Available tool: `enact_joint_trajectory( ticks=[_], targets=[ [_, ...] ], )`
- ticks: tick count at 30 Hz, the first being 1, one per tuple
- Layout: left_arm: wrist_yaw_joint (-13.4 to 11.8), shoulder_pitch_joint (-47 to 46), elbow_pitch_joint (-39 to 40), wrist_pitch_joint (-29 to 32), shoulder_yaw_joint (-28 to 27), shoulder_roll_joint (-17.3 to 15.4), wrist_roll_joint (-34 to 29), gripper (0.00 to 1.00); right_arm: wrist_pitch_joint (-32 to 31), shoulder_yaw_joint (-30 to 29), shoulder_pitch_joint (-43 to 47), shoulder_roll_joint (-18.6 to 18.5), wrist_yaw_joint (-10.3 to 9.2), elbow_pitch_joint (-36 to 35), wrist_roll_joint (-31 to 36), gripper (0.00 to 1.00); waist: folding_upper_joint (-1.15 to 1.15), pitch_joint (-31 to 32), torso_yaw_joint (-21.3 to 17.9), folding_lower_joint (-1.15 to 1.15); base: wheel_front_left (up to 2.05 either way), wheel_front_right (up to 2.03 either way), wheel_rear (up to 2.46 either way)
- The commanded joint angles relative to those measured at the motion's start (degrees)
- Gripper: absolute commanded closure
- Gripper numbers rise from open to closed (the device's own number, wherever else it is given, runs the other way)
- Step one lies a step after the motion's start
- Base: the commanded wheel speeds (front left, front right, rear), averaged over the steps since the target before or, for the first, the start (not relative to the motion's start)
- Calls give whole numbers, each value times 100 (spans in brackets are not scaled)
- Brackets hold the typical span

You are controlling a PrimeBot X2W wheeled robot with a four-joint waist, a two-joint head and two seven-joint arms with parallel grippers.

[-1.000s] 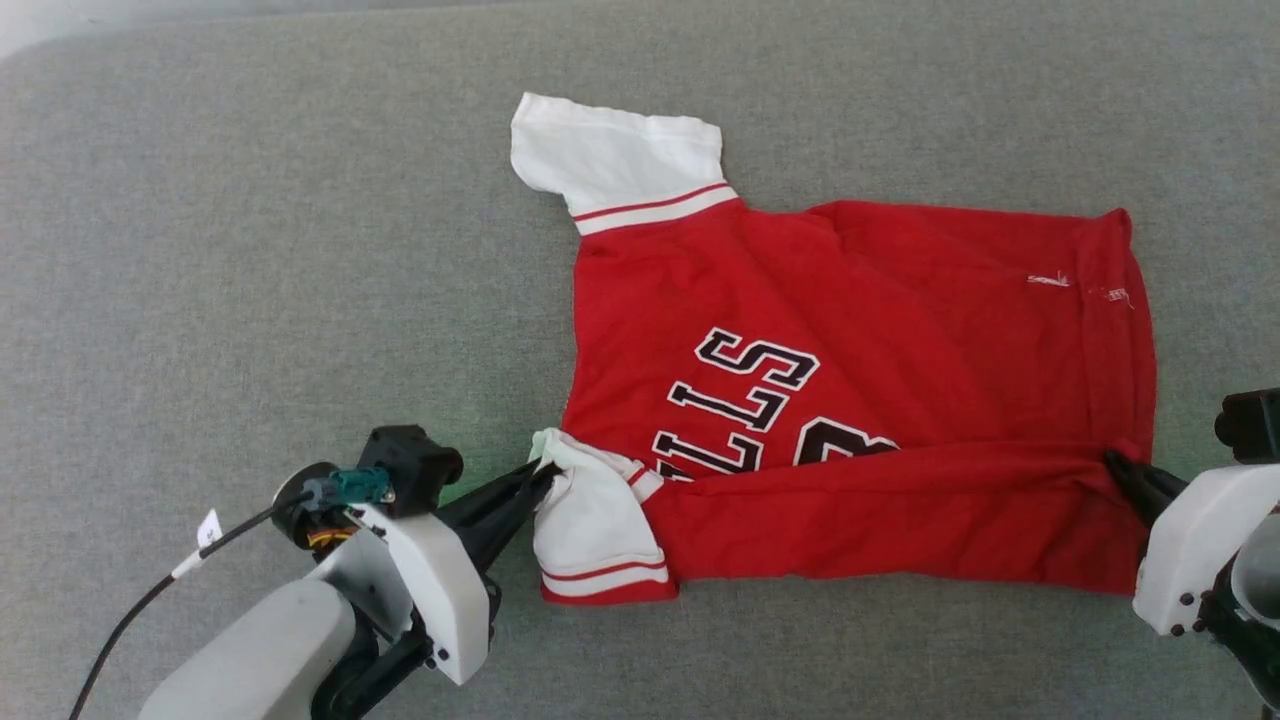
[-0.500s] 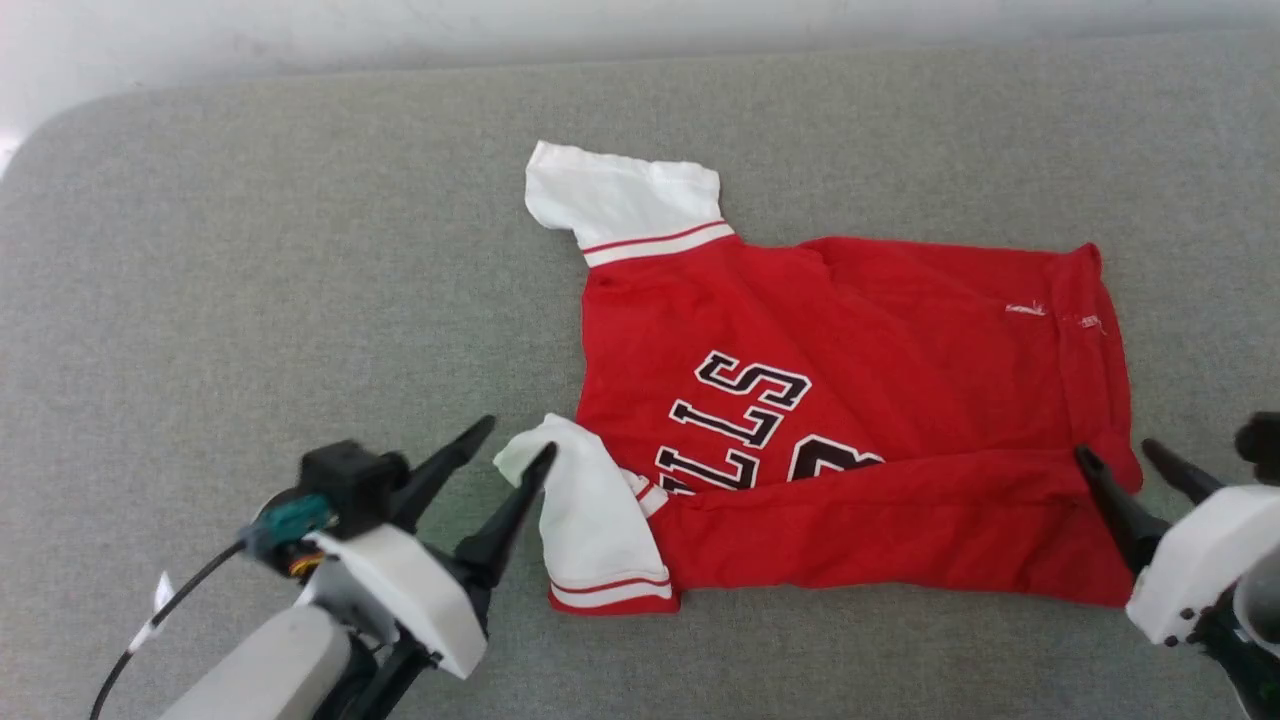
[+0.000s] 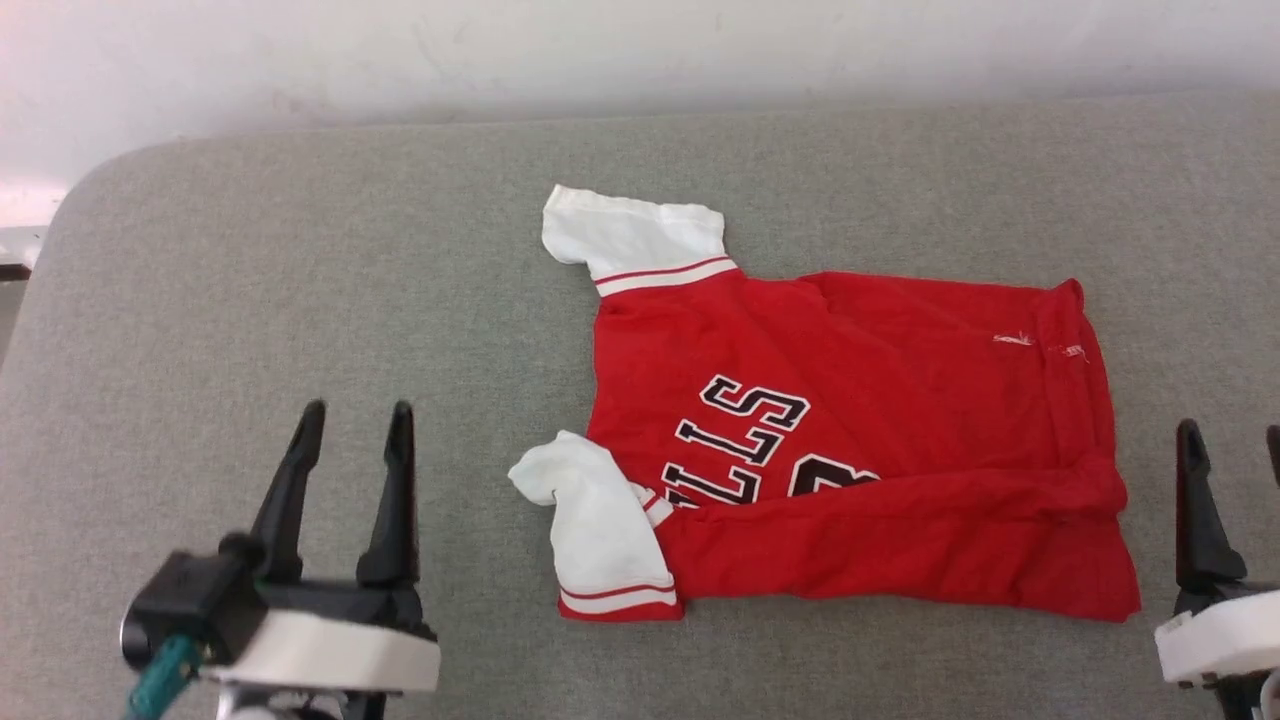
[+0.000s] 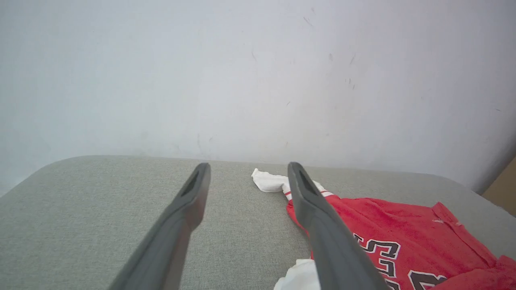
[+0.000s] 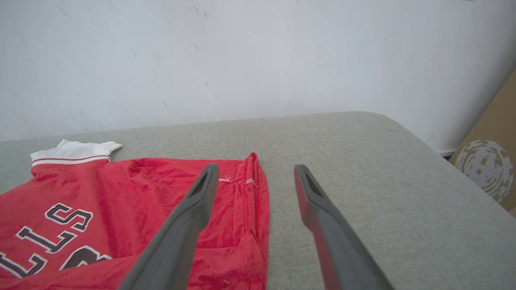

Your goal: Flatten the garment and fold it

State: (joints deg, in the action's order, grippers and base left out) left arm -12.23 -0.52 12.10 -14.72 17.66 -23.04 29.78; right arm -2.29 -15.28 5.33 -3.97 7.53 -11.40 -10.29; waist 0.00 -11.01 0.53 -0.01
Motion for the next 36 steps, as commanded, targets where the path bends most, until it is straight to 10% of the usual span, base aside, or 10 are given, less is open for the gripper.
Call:
enact_joint_trajectory(
  ticks=[1, 12, 17, 24, 36],
  targets=[
    [8, 207, 82, -26, -144, 184, -188, 0, 151, -39, 82, 39, -4, -33, 108, 0, 0, 48, -19, 1, 0, 0, 0],
    [720, 1343, -25, -27, -1001, 1540, -1242, 0, 1100, -307, 543, 108, -4, 373, 135, 0, 0, 224, 81, 1, 0, 0, 0],
    [1024, 1268, -415, 144, -834, 1476, -1256, 0, 1148, -282, 491, 108, -4, 471, 150, 0, 0, 187, 122, 1, 0, 0, 0],
    [1501, 704, -344, 2070, -367, 1153, -823, 0, 1135, -249, 389, 109, -4, 494, 169, 0, 0, -12, 183, 1, 0, 0, 0],
    [1662, 87, -430, 3777, -48, 1045, -227, 0, 1188, -153, 193, 109, -4, 706, 114, 0, 0, -342, 12, 1, 0, 0, 0]
  ],
)
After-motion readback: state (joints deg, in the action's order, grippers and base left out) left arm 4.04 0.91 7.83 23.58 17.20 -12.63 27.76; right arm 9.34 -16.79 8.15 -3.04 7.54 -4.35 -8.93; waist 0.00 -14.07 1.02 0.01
